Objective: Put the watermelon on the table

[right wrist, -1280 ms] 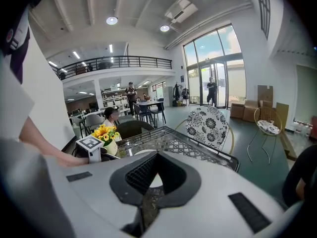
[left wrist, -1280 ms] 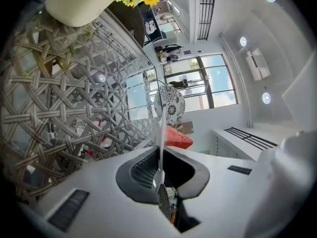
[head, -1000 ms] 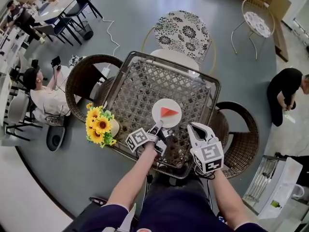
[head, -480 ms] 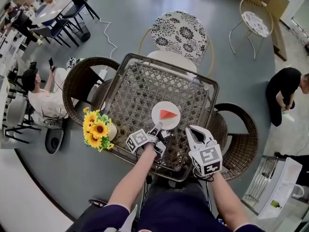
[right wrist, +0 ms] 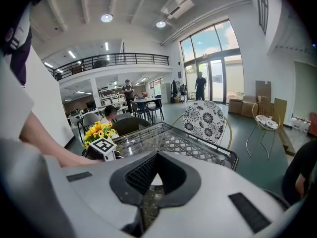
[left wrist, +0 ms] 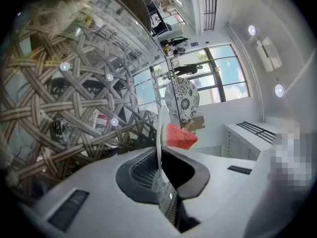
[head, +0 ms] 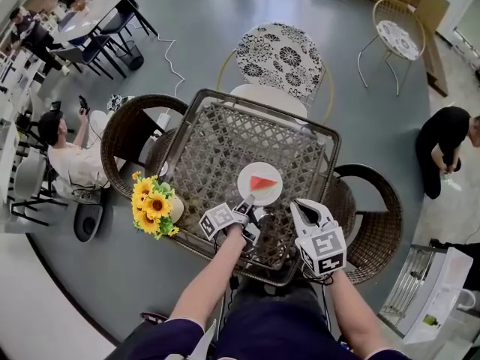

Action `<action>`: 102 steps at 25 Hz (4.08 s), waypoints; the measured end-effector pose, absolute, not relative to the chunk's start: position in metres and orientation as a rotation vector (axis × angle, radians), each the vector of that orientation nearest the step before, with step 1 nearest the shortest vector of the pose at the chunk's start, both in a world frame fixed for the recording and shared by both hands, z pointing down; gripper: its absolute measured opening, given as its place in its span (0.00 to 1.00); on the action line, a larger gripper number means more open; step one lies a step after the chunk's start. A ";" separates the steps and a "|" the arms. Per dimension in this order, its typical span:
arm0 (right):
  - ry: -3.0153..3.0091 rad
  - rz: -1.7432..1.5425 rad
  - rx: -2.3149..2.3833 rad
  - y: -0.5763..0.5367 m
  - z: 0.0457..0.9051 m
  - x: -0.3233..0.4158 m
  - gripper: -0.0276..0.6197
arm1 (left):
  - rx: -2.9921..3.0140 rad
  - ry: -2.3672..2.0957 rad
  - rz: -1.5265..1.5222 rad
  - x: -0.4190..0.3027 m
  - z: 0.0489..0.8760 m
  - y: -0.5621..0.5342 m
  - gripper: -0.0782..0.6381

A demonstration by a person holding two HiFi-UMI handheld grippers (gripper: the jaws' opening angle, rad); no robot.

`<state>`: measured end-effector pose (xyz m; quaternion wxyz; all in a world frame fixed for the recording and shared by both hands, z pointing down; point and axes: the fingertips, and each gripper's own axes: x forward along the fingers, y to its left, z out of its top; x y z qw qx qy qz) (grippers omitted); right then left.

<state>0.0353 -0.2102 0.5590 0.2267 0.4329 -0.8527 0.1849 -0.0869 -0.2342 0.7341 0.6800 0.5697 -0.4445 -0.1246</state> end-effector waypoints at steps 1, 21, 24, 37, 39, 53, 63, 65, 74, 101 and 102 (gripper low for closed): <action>-2.351 0.511 1.191 -0.210 0.559 0.035 0.05 | 1.288 -1.005 -0.263 -0.087 0.734 -0.234 0.13; -2.351 0.505 1.188 -0.201 0.556 0.038 0.05 | 1.521 -1.228 0.231 -0.092 0.745 -0.233 0.23; -2.353 0.502 1.190 -0.200 0.556 0.039 0.05 | 1.573 -1.259 0.313 -0.091 0.746 -0.234 0.25; -2.356 0.504 1.192 -0.193 0.555 0.043 0.05 | 1.638 -1.324 0.516 -0.087 0.746 -0.233 0.34; -2.358 0.502 1.192 -0.193 0.554 0.043 0.05 | 1.639 -1.331 0.536 -0.087 0.745 -0.233 0.35; -2.409 0.480 1.192 -0.190 0.536 0.028 0.05 | 1.839 -1.384 0.545 -0.098 0.683 -0.227 0.36; -2.482 0.460 1.211 -0.188 0.508 0.007 0.05 | 2.198 -1.351 0.397 -0.082 0.567 -0.208 0.28; -2.496 0.459 1.219 -0.187 0.503 0.003 0.05 | 2.256 -1.355 0.389 -0.079 0.548 -0.205 0.23; -2.556 0.464 1.257 -0.180 0.477 -0.004 0.05 | 2.385 -1.302 0.263 -0.066 0.483 -0.183 0.12; -2.702 0.345 1.195 -0.175 0.439 -0.025 0.05 | 2.452 -1.261 0.174 -0.062 0.448 -0.164 0.12; -2.703 0.343 1.197 -0.175 0.439 -0.025 0.05 | 2.452 -1.260 0.172 -0.062 0.448 -0.164 0.12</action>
